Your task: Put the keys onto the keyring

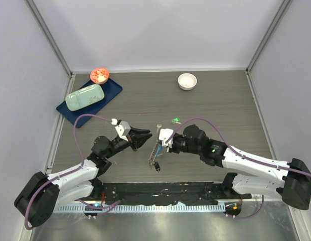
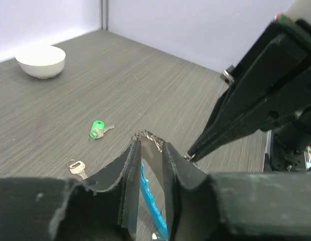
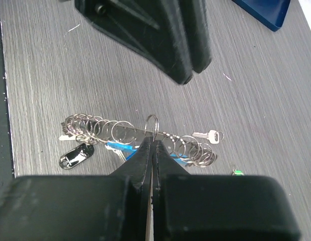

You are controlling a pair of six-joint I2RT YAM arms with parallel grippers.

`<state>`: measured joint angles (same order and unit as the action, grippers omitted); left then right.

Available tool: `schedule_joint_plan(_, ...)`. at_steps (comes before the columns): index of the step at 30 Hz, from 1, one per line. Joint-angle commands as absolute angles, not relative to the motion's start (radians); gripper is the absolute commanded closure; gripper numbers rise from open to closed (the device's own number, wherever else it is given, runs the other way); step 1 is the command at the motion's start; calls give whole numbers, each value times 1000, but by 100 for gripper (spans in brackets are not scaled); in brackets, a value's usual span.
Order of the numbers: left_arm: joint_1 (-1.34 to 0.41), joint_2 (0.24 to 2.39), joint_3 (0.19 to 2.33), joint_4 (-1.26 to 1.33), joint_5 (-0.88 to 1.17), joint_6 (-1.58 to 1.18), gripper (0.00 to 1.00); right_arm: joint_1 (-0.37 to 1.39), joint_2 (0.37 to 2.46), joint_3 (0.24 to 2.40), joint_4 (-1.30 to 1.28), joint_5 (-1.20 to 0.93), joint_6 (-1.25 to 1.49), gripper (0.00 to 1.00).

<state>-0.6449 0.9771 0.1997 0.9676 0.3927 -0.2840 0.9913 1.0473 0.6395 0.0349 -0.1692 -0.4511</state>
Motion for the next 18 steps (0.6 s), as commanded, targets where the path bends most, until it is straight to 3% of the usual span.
schedule_joint_plan(1,-641,959,196,928,475,-126,69,996,1048,718,60,-175,-482,99)
schedule_joint_plan(5,-641,945,216,861,543,-11,57,994,1049,736,22,-181,-494,99)
schedule_joint_plan(8,-641,945,247,775,594,87,53,996,1049,750,6,-187,-502,99)
schedule_joint_plan(18,-641,992,340,626,718,268,52,996,1049,770,-44,-222,-506,99)
